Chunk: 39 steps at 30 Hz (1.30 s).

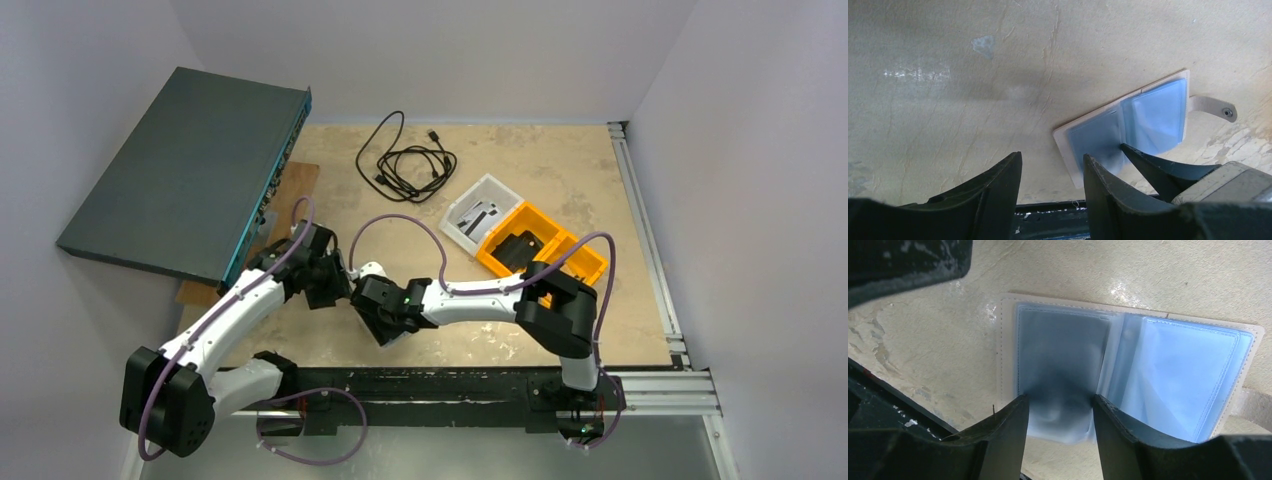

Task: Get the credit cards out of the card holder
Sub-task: Remove the credit card from the card holder.

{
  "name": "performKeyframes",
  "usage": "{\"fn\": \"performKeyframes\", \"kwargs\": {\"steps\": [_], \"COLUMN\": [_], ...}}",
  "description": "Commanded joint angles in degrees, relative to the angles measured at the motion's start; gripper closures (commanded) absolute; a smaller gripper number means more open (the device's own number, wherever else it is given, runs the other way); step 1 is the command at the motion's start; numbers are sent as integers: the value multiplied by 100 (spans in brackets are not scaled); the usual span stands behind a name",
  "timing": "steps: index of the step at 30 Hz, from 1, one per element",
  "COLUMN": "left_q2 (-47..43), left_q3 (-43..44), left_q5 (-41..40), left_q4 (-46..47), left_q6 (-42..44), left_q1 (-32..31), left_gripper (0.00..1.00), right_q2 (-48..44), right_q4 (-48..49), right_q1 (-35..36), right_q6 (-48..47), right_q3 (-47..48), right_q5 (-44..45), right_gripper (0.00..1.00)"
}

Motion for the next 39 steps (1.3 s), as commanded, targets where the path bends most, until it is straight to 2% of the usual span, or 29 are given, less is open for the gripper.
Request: {"fn": "performKeyframes", "kwargs": {"steps": [1, 5, 12, 18, 21, 25, 33, 39], "left_q2": [-88, -41, 70, 219, 477, 1015, 2075, 2265], "left_q3": [-107, -208, -417, -661, -719, -614, -72, 171], "left_q5": [187, 367, 775, 1216, 1377, 1445, 1360, 1112], "left_q4": [178, 299, 594, 1028, 1298, 1673, 2135, 1944], "left_q6": [103, 138, 219, 162, 121, 3, -204, -178], "left_q1": [42, 38, 38, 27, -17, -211, -661, -820], "left_gripper": [52, 52, 55, 76, 83, 86, 90, 90], "right_q2": [192, 329, 188, -295, -484, -682, -969, -965], "right_q4": [-301, -274, 227, 1195, 1626, 2230, 2522, 2564], "right_q1": [-7, -15, -333, -899, -1104, -1285, -1308, -1309], "right_q6": [81, 327, 847, 1277, 1416, 1609, 1622, 1621], "right_q3": [178, 214, -65, -746, -1024, -1379, -1521, -1499], "right_q5": [142, -198, -779, -1612, -1981, -2399, -2424, -2468], "right_gripper": [54, 61, 85, 96, 98, 98, 97, 97]}}
